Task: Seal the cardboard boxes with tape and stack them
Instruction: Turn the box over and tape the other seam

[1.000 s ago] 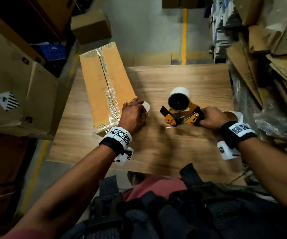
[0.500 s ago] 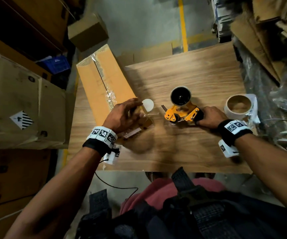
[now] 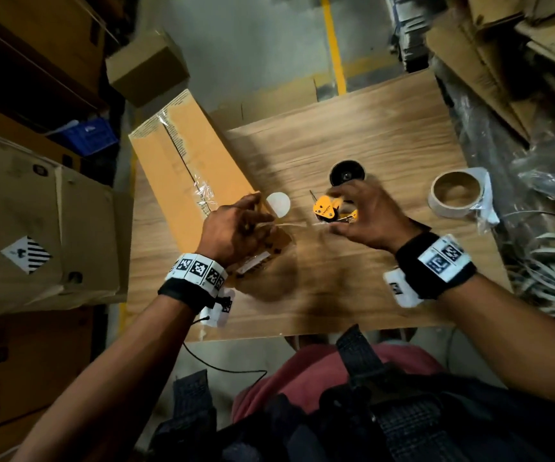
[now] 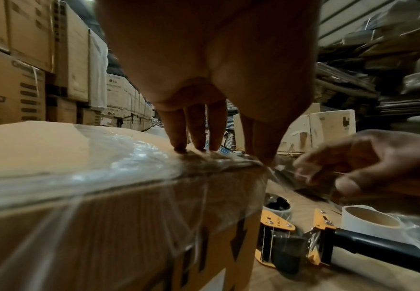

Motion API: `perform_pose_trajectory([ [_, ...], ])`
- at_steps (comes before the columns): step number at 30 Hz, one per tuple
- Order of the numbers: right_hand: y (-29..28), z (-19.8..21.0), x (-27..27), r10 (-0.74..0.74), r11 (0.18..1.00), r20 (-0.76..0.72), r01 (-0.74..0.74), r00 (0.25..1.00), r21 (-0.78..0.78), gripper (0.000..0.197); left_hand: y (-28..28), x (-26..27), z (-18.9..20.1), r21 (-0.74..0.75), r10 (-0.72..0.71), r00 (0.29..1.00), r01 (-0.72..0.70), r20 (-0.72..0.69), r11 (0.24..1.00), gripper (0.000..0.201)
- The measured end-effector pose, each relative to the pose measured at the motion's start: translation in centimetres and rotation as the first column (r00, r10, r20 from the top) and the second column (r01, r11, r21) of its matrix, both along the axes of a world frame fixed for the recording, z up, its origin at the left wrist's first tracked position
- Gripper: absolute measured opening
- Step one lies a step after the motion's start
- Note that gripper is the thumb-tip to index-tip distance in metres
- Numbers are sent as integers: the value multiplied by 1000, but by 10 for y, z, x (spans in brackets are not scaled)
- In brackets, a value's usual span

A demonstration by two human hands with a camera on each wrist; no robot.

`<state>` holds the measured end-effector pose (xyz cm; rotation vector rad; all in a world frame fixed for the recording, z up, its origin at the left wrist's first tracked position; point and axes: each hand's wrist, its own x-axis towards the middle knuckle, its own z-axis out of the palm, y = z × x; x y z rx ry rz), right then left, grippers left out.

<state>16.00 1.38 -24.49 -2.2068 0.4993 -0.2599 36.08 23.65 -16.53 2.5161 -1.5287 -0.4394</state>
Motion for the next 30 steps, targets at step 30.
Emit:
perform_pose_trajectory([
  [30,116,-71,69,-379,464,-158,335,912,820,39,6,31,-9,55,-51,999,52,-19,997,56],
])
